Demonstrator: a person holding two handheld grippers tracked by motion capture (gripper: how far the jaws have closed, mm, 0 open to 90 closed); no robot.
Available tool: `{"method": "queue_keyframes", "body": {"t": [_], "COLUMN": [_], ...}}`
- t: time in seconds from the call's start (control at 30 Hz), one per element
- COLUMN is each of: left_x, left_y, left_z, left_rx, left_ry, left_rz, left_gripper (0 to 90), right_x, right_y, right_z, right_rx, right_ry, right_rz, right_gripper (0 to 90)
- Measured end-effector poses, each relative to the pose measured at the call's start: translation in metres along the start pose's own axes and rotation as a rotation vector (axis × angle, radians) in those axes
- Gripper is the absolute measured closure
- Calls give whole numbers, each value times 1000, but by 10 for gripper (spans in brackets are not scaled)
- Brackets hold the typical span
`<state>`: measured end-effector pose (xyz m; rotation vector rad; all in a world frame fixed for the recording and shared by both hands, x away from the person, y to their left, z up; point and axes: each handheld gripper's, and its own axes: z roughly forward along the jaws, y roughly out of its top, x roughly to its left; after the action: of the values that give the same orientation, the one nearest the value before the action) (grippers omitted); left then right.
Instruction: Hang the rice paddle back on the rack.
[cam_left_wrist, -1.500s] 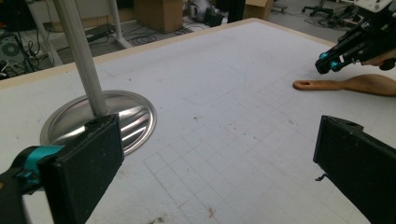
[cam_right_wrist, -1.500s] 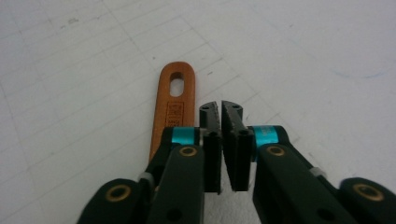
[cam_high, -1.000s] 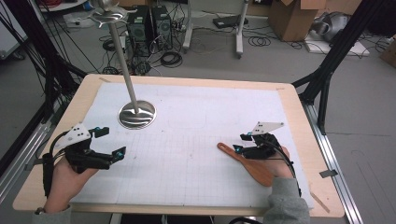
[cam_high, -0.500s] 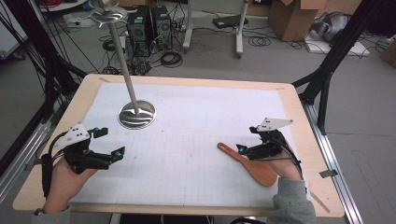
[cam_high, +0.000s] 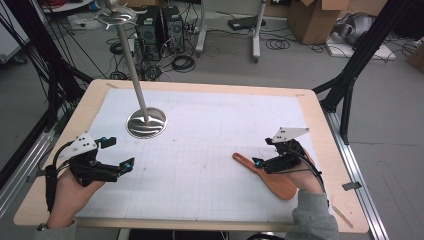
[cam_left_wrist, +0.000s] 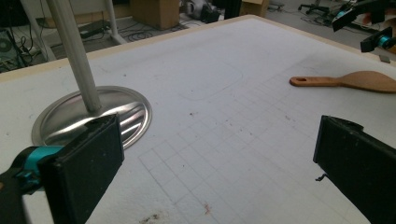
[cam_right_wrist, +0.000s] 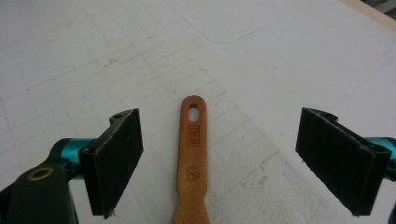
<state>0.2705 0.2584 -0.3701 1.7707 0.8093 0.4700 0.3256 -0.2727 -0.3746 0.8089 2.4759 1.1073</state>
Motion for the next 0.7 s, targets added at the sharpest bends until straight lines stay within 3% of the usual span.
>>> {"method": "queue_keyframes", "body": {"t": [0.43, 0.7], "left_x": [1, 2], "left_y": [-1, -3], "left_z": [-6, -10], "left_rx": [-2, 0], "left_ry": [12, 18], "left_rz": [-4, -4], "left_gripper": [22, 22], "right_x": [2, 1], "right_y": [6, 5], "right_z": [8, 19], "right_rx": [48, 113], "right_ry": [0, 9], "right_rz": [-18, -16], "right_gripper": [137, 136]}}
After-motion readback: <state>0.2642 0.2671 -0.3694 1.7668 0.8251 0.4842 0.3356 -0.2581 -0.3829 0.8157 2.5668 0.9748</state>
